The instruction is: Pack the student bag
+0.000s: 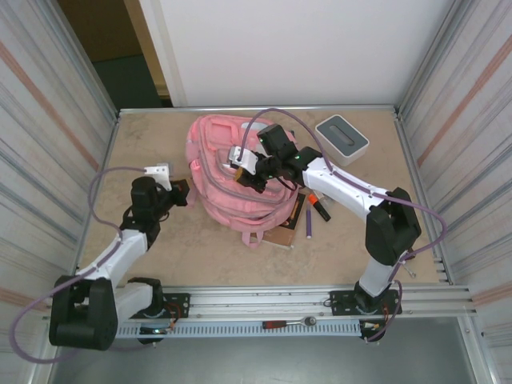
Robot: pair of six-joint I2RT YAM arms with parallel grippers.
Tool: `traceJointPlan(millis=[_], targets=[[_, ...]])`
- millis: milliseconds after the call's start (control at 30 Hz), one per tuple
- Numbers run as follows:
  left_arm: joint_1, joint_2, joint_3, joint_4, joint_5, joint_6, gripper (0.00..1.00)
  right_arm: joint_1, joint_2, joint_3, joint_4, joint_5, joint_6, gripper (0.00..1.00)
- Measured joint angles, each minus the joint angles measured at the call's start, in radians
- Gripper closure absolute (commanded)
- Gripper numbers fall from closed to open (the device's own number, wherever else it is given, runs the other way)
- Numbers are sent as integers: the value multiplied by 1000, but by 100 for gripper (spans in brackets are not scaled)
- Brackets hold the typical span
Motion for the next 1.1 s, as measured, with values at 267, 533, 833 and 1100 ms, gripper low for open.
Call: traceJointPlan(millis=[267, 533, 833, 1100], targets=[[34, 204, 127, 26, -15, 4, 100, 0, 17, 12, -3, -17, 0, 100], [52, 356, 204, 60, -15, 4, 94, 11, 45, 23, 25, 4, 40, 100], [109, 236, 203, -10, -77, -26, 38, 55, 128, 155, 23, 146, 206, 100], [112, -153, 106, -124, -142, -76, 19, 87, 293, 427, -71, 141, 256, 100]])
